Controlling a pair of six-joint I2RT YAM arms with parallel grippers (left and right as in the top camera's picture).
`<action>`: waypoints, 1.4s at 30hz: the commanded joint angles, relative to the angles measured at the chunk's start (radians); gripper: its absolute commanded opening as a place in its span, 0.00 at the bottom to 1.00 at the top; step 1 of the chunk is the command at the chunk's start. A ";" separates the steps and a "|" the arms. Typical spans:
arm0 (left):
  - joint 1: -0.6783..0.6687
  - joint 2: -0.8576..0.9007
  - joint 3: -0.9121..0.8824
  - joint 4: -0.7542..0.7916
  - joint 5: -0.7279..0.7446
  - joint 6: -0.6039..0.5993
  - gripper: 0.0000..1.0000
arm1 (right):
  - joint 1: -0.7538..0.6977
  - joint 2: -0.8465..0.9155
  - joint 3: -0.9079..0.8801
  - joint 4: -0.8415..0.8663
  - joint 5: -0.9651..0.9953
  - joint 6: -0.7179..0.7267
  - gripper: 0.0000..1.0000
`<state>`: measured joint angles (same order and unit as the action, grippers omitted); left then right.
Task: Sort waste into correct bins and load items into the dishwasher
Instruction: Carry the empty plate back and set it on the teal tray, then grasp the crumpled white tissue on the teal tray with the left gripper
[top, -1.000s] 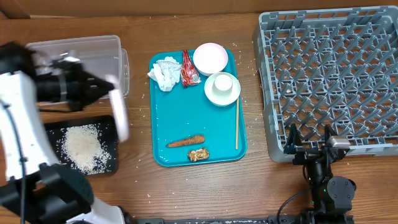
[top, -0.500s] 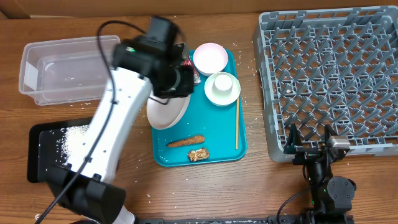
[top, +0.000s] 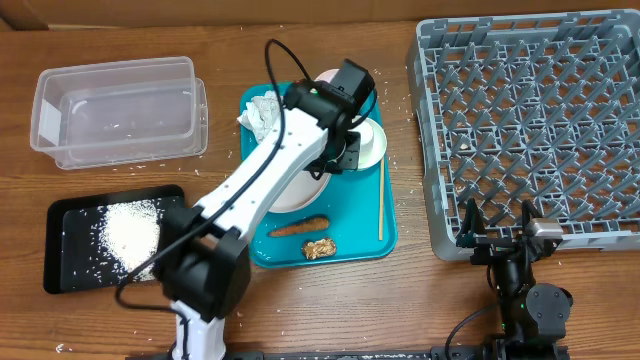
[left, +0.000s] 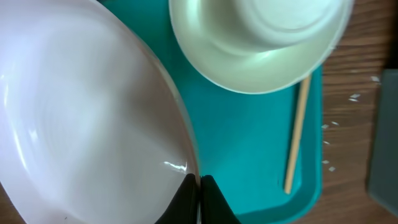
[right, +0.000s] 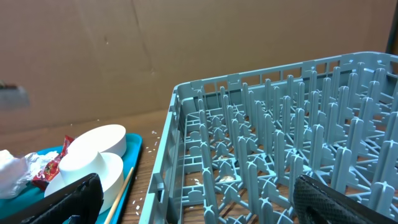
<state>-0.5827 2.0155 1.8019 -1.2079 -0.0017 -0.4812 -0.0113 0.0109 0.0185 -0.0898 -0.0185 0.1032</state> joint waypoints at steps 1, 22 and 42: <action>0.000 0.053 0.000 0.001 -0.032 -0.031 0.04 | 0.005 -0.008 -0.010 0.006 0.010 -0.006 1.00; 0.019 0.095 0.154 -0.100 -0.125 -0.024 0.42 | 0.005 -0.008 -0.010 0.006 0.010 -0.006 1.00; 0.274 0.241 0.293 0.068 -0.226 -0.041 0.81 | 0.005 -0.008 -0.010 0.006 0.010 -0.006 1.00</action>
<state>-0.3016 2.1784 2.0823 -1.1248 -0.2195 -0.5068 -0.0113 0.0109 0.0185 -0.0898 -0.0185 0.1032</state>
